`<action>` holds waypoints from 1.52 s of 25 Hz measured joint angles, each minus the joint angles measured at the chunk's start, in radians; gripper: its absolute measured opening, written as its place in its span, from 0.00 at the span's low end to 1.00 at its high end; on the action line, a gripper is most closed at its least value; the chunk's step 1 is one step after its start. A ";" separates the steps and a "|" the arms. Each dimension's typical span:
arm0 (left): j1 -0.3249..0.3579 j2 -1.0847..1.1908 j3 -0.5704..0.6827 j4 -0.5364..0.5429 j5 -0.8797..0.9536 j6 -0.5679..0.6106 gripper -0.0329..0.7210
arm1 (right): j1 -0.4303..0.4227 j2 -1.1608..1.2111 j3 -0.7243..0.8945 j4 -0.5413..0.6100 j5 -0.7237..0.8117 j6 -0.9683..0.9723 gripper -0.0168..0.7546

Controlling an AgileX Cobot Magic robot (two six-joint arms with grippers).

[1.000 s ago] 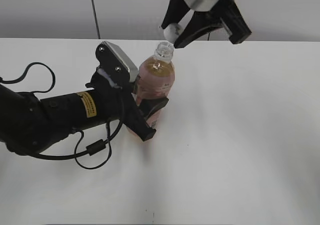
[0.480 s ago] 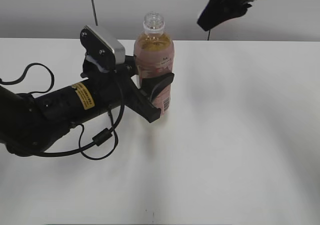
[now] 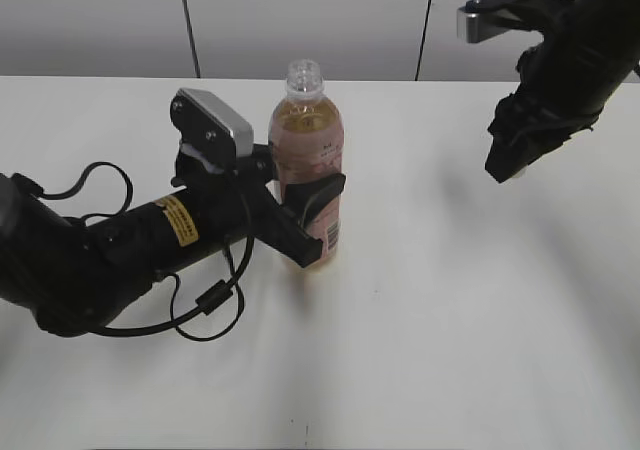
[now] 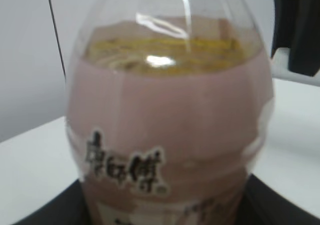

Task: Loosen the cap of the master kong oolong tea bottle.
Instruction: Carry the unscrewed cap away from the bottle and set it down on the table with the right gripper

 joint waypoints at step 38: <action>0.000 0.105 -0.001 -0.016 -0.058 -0.004 0.69 | -0.001 0.232 0.176 -0.079 -0.226 0.179 0.77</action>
